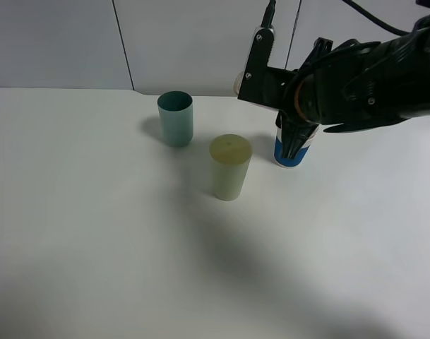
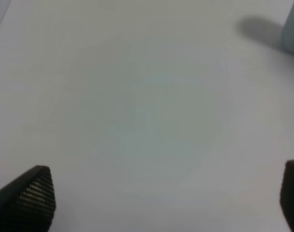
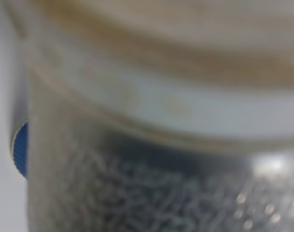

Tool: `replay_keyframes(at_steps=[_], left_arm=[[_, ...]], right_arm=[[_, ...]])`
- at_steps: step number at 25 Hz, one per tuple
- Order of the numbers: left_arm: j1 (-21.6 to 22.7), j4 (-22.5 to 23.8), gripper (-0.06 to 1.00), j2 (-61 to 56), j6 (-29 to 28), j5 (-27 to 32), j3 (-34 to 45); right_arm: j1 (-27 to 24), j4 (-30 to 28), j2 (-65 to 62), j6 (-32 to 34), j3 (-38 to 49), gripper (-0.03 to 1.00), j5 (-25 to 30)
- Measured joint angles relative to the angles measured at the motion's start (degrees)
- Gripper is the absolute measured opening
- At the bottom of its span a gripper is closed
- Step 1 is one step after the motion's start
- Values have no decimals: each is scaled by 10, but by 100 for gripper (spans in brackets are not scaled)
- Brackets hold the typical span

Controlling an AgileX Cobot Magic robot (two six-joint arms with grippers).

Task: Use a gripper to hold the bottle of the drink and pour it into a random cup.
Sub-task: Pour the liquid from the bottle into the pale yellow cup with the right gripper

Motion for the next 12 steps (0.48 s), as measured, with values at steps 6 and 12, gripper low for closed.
replay_keyframes(at_steps=[6,12], left_arm=[[0,0,93,0,0,0,0],[0,0,93,0,0,0,0]], right_arm=[[12,-12,6,-12,0,38,19],[27,-21,6,-13,0,38,43]])
